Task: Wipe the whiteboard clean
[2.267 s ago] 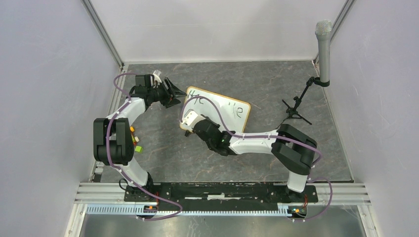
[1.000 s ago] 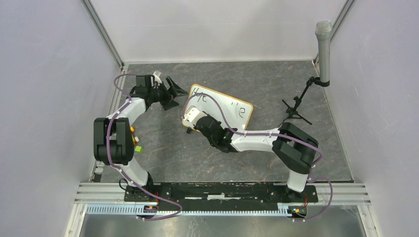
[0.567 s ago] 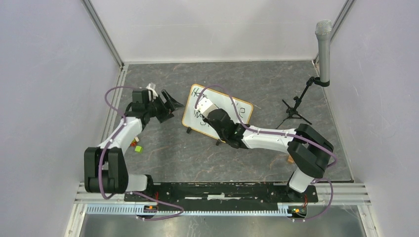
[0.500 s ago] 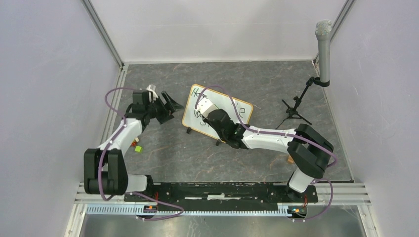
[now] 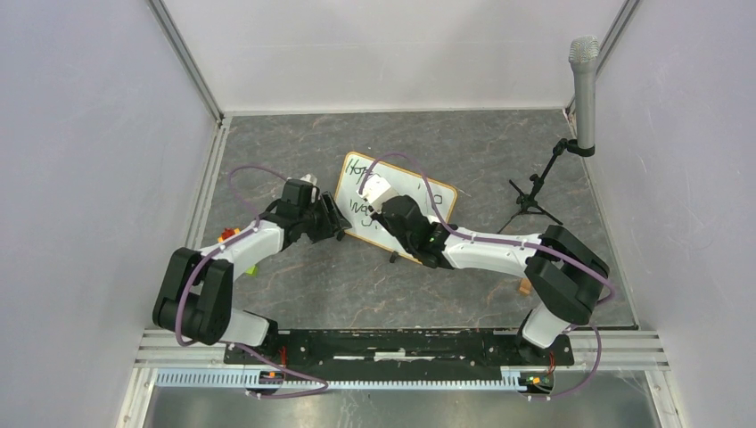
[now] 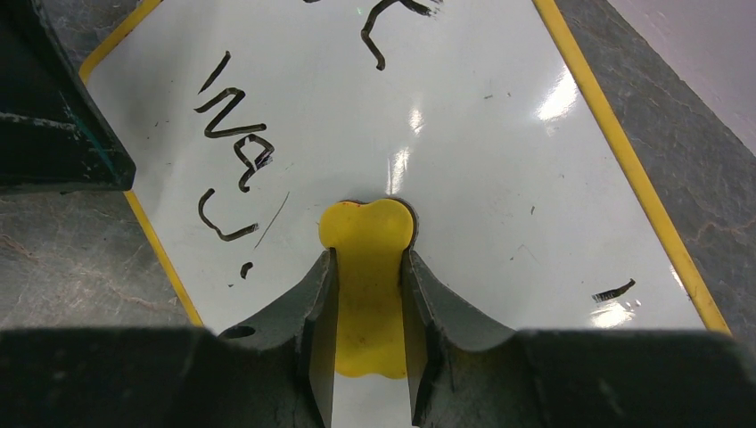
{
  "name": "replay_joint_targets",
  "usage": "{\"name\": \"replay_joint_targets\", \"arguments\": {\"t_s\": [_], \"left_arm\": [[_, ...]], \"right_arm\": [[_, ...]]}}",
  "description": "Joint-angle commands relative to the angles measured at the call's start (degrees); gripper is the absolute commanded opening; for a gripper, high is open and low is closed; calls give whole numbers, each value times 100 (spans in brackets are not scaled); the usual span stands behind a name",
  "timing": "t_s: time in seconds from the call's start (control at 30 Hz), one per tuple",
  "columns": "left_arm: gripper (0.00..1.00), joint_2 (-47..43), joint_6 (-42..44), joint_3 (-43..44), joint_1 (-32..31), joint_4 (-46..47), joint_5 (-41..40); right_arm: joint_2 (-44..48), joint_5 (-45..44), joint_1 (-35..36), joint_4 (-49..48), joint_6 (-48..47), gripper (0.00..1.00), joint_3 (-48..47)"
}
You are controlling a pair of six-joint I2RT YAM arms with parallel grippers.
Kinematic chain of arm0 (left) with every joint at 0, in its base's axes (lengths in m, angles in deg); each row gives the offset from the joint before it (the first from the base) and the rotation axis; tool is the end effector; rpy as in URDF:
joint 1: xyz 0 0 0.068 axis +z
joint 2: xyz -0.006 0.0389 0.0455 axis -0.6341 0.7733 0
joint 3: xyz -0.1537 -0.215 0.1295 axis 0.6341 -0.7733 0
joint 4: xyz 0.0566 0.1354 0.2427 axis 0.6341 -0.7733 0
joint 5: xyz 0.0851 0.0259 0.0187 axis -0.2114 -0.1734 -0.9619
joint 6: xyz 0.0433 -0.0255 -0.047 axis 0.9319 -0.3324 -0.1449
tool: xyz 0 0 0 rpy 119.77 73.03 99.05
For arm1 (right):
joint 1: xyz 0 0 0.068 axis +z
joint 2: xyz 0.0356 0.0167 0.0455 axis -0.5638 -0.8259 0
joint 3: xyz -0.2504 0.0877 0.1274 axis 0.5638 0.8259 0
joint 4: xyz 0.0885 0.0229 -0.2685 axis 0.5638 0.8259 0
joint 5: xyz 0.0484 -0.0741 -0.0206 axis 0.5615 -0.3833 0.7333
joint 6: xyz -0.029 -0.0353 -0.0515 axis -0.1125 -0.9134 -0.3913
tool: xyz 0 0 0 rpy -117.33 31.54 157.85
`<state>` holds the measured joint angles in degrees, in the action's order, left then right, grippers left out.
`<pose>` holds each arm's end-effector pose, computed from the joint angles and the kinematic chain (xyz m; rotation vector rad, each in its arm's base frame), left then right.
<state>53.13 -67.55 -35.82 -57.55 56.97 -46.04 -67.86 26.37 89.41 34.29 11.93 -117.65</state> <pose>0.2830 -0.1052 0.1750 -0.3563 2.4812 -0.6933 0.2475 0.3083 0.2150 -0.7406 1.8432 0.0401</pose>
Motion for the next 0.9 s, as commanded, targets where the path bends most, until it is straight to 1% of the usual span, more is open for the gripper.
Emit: {"name": "replay_joint_targets", "arguments": {"t_s": [0.0,0.07,0.13,0.33,0.47,0.67,0.73,0.8,0.87], "left_arm": [[63,122,69,-169,-127,625,-15],[63,204,77,-240,-174,791,139],[61,298,98,-308,-188,1159,228],[55,577,-13,-401,-205,1479,384],[50,643,-223,-506,-387,1705,516],[50,312,-1005,-982,-742,2277,856],[51,206,-1120,-1123,-791,2278,942],[54,50,-1216,-1272,-791,2221,1023],[58,-225,-1217,-1341,-783,1933,1018]], "right_arm": [[202,56,-56,-47,102,33,75],[212,73,-53,-67,99,33,84],[210,106,-56,-86,99,33,92],[255,256,-55,-154,99,33,164],[235,278,-52,-156,85,33,165],[165,510,-56,-359,-116,33,246],[130,550,-55,-432,-243,33,293],[104,568,-47,-508,-367,33,319],[71,558,-47,-546,-440,33,314]]}}
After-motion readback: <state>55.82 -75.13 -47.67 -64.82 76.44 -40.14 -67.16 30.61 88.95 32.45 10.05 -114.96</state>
